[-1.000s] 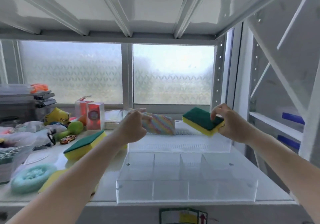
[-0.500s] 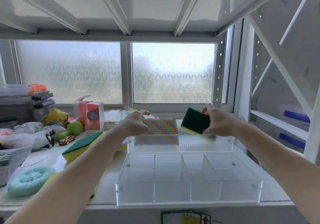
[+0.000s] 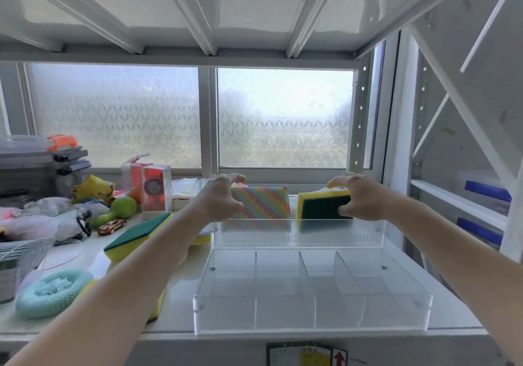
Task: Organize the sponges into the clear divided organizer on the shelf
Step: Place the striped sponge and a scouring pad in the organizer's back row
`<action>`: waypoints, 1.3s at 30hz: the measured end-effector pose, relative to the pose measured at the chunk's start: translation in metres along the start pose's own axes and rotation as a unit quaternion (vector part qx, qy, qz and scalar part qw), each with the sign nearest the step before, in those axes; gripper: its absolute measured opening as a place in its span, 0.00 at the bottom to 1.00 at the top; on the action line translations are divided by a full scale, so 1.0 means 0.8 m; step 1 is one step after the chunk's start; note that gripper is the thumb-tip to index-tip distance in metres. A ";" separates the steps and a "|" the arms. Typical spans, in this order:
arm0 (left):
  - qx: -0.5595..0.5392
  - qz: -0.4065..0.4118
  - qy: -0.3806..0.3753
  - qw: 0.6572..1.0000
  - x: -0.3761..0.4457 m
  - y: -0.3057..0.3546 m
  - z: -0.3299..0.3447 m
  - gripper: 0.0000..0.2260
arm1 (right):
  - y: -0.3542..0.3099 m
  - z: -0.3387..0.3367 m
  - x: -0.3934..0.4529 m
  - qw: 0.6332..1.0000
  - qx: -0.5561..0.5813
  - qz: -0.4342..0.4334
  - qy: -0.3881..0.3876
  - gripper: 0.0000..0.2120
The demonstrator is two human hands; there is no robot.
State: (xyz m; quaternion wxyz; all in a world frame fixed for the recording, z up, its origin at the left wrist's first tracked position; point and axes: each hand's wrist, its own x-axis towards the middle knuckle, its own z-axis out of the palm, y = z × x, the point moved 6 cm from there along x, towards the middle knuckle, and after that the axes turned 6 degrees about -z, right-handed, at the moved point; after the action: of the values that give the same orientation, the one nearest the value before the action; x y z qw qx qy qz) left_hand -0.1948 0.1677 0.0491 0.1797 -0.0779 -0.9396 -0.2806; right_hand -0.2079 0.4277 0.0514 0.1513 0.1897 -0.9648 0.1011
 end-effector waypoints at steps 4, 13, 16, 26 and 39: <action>0.015 0.005 0.014 1.000 -0.004 -0.002 -0.004 0.21 | -0.004 -0.002 0.003 1.000 -0.001 0.008 0.012 0.19; 0.035 0.018 -0.026 0.999 -0.011 0.004 0.000 0.17 | -0.003 -0.014 0.002 0.995 -0.045 0.083 -0.002 0.17; 0.034 0.021 -0.034 0.999 -0.011 0.006 0.002 0.17 | -0.009 -0.012 0.000 0.994 -0.068 0.083 -0.016 0.18; 0.025 0.010 -0.026 0.999 -0.017 -0.001 0.000 0.21 | 0.000 -0.005 -0.006 0.997 -0.034 0.072 -0.015 0.18; 0.021 0.033 -0.038 0.999 -0.017 0.007 0.004 0.20 | -0.019 -0.001 -0.010 0.999 -0.034 0.027 -0.022 0.22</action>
State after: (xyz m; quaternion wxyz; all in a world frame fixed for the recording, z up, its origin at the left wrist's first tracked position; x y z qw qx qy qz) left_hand -0.1815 0.1738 0.0443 0.1546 -0.1152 -0.9484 -0.2516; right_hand -0.1947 0.4165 0.0519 0.1340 0.1609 -0.9754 0.0682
